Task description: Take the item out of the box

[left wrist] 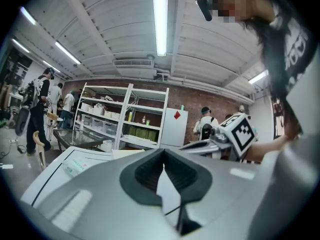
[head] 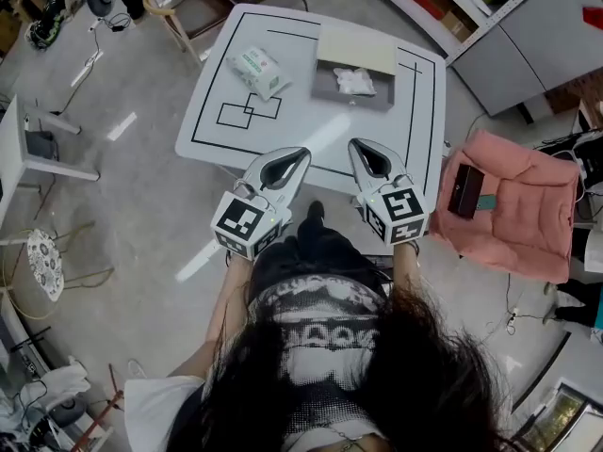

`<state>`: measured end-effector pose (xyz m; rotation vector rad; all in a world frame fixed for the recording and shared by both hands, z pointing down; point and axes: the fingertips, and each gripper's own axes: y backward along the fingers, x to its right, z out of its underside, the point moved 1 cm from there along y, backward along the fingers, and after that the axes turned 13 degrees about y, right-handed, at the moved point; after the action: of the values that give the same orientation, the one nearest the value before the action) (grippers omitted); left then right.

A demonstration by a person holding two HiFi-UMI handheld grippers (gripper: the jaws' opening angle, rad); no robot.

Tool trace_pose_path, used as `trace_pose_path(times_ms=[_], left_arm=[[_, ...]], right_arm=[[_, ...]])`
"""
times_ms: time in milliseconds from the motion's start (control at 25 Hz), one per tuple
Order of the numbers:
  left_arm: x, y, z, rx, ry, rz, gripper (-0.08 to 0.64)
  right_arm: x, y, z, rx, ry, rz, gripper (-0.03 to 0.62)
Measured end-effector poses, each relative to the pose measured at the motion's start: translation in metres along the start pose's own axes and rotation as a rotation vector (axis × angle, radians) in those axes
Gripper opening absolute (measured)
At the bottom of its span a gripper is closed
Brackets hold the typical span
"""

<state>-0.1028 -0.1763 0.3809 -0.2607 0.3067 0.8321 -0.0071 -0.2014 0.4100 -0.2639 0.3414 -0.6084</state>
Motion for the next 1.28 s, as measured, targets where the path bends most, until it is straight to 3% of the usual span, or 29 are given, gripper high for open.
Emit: trace_pose_path(times_ms=[440, 680, 1040, 1280], left_arm=[[-0.013, -0.096, -0.012, -0.026, 0.003, -0.016, 0.000], [-0.017, -0.125, -0.012, -0.043, -0.026, -0.039, 0.000], [-0.028, -0.146, -0.008, -0.078, -0.056, -0.071, 0.000], [-0.036, -0.151, -0.007, -0.097, -0.058, -0.090, 0.000]], right_arm=[[0.105, -0.052, 0.040, -0.060, 0.062, -0.031, 0.005], [0.147, -0.087, 0.065, -0.119, 0.137, -0.100, 0.031], [0.170, -0.164, 0.112, -0.287, 0.249, -0.275, 0.107], [0.168, -0.205, 0.148, -0.439, 0.314, -0.377, 0.117]])
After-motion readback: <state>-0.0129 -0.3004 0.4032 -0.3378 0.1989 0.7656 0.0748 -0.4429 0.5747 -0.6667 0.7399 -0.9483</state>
